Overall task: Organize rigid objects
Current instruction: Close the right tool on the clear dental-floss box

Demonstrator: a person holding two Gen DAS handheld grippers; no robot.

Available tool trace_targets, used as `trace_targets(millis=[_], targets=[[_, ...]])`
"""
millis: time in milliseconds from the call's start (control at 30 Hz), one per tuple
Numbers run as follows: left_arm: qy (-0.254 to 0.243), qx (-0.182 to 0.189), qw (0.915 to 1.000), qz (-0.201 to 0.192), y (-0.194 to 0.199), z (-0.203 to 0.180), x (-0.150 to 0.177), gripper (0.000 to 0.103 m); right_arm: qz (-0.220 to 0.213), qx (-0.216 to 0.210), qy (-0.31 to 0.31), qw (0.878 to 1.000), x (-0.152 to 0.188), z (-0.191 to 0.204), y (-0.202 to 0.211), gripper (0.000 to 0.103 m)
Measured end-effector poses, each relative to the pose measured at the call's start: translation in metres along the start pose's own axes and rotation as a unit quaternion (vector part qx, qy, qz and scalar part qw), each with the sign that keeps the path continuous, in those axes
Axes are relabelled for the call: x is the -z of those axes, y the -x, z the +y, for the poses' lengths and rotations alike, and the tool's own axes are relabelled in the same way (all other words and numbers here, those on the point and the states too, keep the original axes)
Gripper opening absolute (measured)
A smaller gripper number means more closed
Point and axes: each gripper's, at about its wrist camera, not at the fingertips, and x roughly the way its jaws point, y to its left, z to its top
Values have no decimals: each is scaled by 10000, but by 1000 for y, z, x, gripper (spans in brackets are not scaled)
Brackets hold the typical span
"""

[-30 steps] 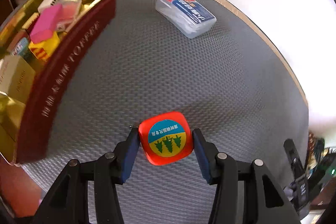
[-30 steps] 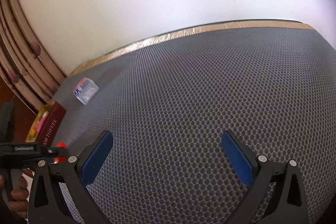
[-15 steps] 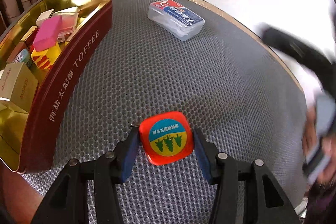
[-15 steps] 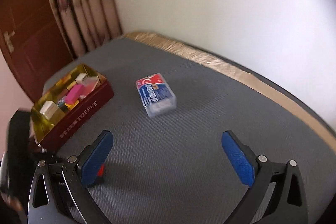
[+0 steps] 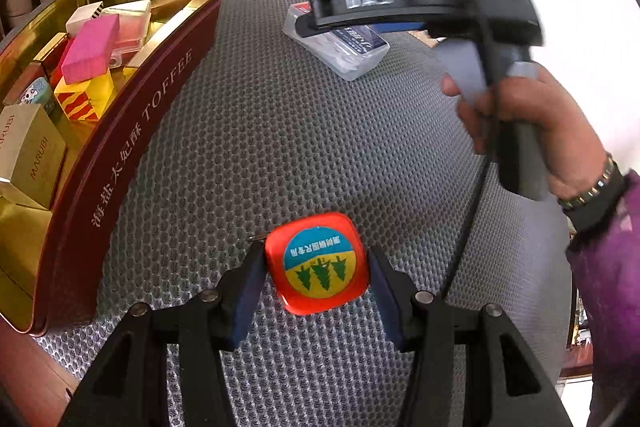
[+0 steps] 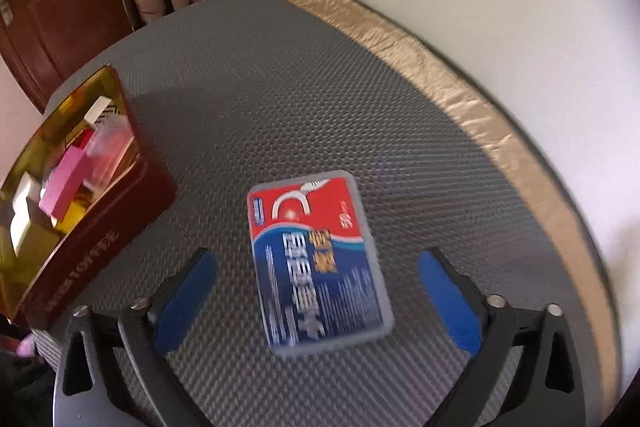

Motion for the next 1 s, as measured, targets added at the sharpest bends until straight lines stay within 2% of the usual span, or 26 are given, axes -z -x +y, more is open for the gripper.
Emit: trace_targets(millis=[33,67,167,300,467,500,533,633,733,867,1000], targets=[[-21,-14,10000,-8,0,0,0,53,172,-64,-106,9998,-1,-3,-10,57],[-55,-35,10000,-16,1,0,1,53,253,-76,-159,9995,-1,-5,-15,58],[-114,-59,9999,-48,3,2,3,53,76,17,-109,9999,7,-2,-12,57],[-156,-102,9998,-116,4,-13,7,53,-321,-104,-466,9983,35,-5,16,57],[-243,-84,9995,-157,5,-22,19,53,-842,-65,-1208,9891,107,-11,70,57],[-274,-82,9994,-183,6,-22,21,53,-944,38,-1421,9853,131,-12,82,57],[-304,-109,9993,-205,-6,-28,19,53,-983,102,-1508,9836,141,-14,86,57],[-518,-244,9981,-247,-1,-38,25,53,-1145,418,-1908,9740,193,-14,106,57],[-741,-430,9958,-330,0,-47,32,53,-1293,533,-2234,9646,226,-18,113,57],[-1019,-708,9914,-416,4,-70,45,53,-1274,664,-2371,9608,244,-23,108,57],[-1018,-679,9916,-412,6,-76,48,52,-1330,737,-2373,9595,243,-20,107,57]])
